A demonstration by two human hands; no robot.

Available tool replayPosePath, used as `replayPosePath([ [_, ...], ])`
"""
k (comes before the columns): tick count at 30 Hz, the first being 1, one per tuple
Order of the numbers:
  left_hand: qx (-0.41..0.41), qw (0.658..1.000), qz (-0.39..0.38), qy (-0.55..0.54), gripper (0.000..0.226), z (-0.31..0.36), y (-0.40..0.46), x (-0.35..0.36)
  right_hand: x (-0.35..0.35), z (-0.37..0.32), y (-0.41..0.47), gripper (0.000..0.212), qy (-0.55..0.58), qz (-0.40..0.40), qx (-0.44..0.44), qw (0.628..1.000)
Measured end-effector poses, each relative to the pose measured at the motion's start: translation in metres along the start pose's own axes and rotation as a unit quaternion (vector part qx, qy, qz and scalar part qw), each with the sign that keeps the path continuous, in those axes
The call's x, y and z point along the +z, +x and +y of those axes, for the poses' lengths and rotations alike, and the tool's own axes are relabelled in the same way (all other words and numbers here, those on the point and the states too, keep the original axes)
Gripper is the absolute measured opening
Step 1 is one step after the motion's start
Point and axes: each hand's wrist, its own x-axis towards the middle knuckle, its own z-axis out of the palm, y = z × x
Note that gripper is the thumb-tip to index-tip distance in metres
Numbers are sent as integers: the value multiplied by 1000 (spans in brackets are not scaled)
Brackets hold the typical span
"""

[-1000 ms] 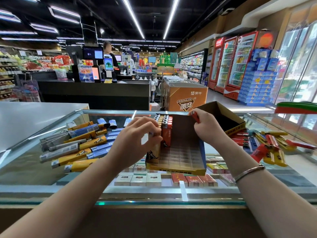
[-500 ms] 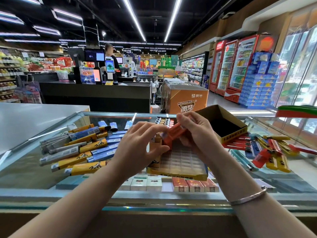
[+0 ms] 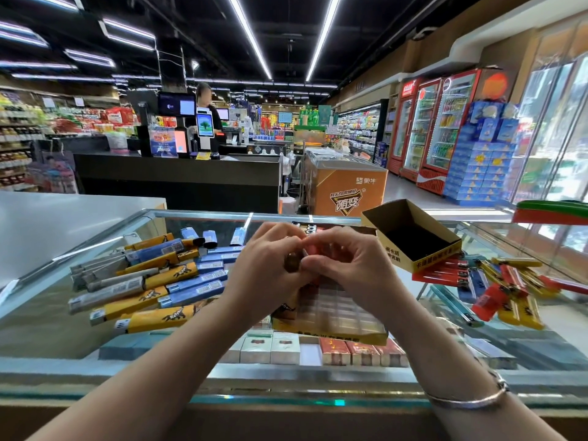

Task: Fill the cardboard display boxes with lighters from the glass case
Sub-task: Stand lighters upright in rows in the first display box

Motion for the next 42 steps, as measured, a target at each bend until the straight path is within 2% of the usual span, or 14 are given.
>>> replayPosePath([
  [2, -10, 999, -30, -30, 33, -1, -2, 1, -1, 2, 1, 18, -5, 7, -10, 1000],
  [6, -116, 975, -80, -172, 54, -9, -7, -3, -5, 8, 6, 21, -33, 105, 20, 994],
  [9, -155, 945, -169, -233, 77, -18, -11, -11, -2, 10, 4, 21, -113, 87, 5, 990],
  [13, -193, 895, -255, -312, 92, -16, -13, -16, 2, 6, 4, 24, -203, 80, -49, 975],
  [17, -209, 874, -264, -351, 93, -16, -14, -14, 5, 3, 4, 21, -264, 33, -83, 961],
  [20, -204, 873, -258, -360, 92, -17, -15, -12, 6, 3, 7, 21, -255, 0, -63, 965],
  [23, -204, 878, -248, -355, 93, -19, -16, -11, 7, 5, 7, 22, -257, 6, -44, 965],
  [25, -209, 873, -248, -364, 93, -19, -17, -10, 6, 8, 5, 22, -293, 41, -41, 954],
  [27, -217, 865, -250, -378, 93, -20, -17, -10, 0, 13, 5, 23, -302, 114, -1, 946],
  [30, -223, 865, -251, -372, 93, -20, -17, -9, -15, 26, 13, 36, -272, 200, 160, 927],
  [32, -225, 869, -249, -363, 94, -20, -17, -9, -21, 33, 16, 51, -173, 168, 281, 929],
  [34, -224, 869, -247, -365, 94, -19, -17, -9, -20, 40, 18, 62, -28, 135, 350, 927],
  [37, -221, 879, -236, -351, 93, -20, -16, -10, -16, 46, 25, 65, 19, 115, 362, 925],
  [42, -233, 905, -211, -288, 95, -27, -19, -16, -5, 47, 39, 49, 15, 100, 358, 928],
])
